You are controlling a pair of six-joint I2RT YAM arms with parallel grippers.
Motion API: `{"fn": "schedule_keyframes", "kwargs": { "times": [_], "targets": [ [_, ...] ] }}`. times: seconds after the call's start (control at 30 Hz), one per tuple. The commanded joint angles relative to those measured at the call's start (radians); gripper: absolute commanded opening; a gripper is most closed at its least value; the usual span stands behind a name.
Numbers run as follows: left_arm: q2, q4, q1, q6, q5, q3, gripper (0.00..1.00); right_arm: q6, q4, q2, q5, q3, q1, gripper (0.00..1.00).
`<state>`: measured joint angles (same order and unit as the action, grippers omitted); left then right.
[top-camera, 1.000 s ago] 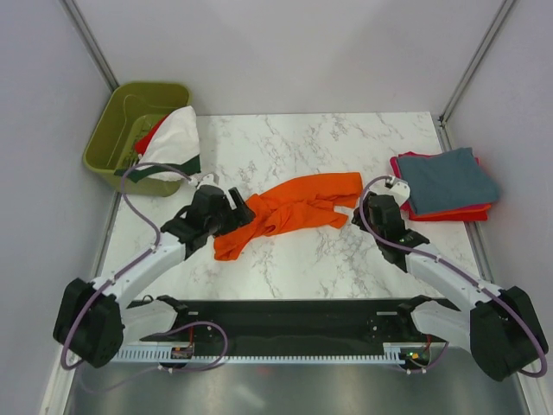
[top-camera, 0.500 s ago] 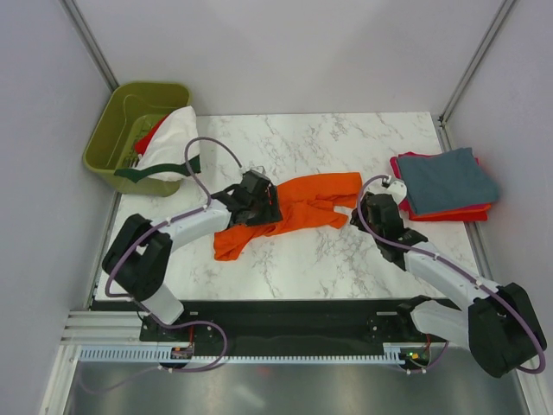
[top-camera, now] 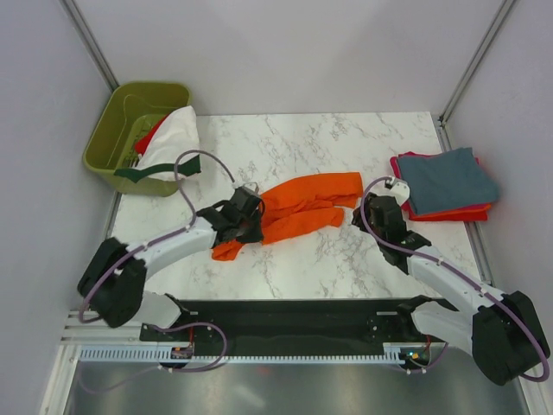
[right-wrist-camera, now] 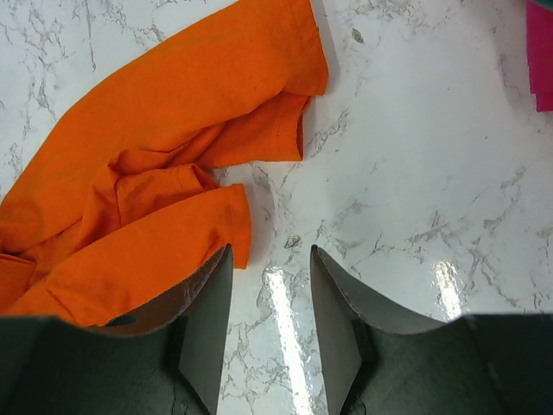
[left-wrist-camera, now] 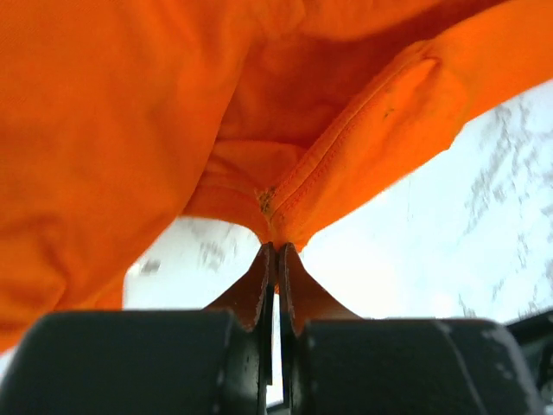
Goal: Fold and stack the t-shirts
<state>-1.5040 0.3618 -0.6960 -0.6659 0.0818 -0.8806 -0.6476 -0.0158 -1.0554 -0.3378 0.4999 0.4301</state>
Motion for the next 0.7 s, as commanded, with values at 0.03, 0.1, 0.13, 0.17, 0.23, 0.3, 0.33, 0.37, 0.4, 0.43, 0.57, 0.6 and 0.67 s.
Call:
{"fn": "schedule_keyframes", "kwargs": {
  "times": [0.03,0.1,0.13,0.17,0.23,0.3,0.33,0.37,0.4,0.43,0.57,0.6,0.67],
  "targets": [
    [0.241,0.139,0.001,-0.001,0.036,0.095,0.02,-0.009,0.017,0.020,-0.035,-0.008,-0.001,0.49],
    [0.382,0.216,0.001,-0.073,0.102,0.129,0.02,-0.020,0.019,0.021,-0.046,-0.017,-0.001,0.48],
    [0.445,0.254,0.010,-0.124,0.174,0.172,0.02,-0.032,0.019,0.023,-0.050,-0.018,-0.001,0.48],
    [0.502,0.288,0.019,-0.189,0.185,0.198,0.03,-0.038,0.017,0.021,-0.055,-0.021,-0.001,0.48],
    [0.668,0.290,0.044,-0.253,0.197,0.279,0.40,-0.058,0.019,0.017,-0.056,-0.023,-0.001,0.48],
    [0.755,0.307,0.047,-0.302,0.219,0.336,0.73,-0.069,0.023,0.006,-0.044,-0.021,-0.001,0.48],
    [0.816,0.318,0.047,-0.323,0.243,0.347,0.86,-0.070,0.027,0.000,-0.038,-0.020,-0.002,0.48],
    [0.841,0.328,0.049,-0.357,0.252,0.353,0.88,-0.073,0.028,-0.005,-0.030,-0.017,-0.001,0.52],
    [0.860,0.328,0.049,-0.362,0.253,0.359,0.89,-0.073,0.031,-0.020,-0.023,-0.012,-0.001,0.53],
    [0.864,0.315,0.047,-0.354,0.236,0.359,0.90,-0.075,0.031,-0.029,-0.020,-0.009,-0.001,0.54],
    [0.696,0.263,0.046,-0.233,0.144,0.278,0.88,-0.066,0.034,-0.109,-0.009,0.047,-0.001,0.54],
    [0.638,0.258,0.044,-0.218,0.124,0.229,0.88,-0.067,0.033,-0.123,-0.010,0.060,-0.001,0.54],
    [0.500,0.258,0.038,-0.192,0.102,0.183,0.87,-0.067,0.034,-0.172,-0.010,0.097,-0.004,0.54]
  ]
}}
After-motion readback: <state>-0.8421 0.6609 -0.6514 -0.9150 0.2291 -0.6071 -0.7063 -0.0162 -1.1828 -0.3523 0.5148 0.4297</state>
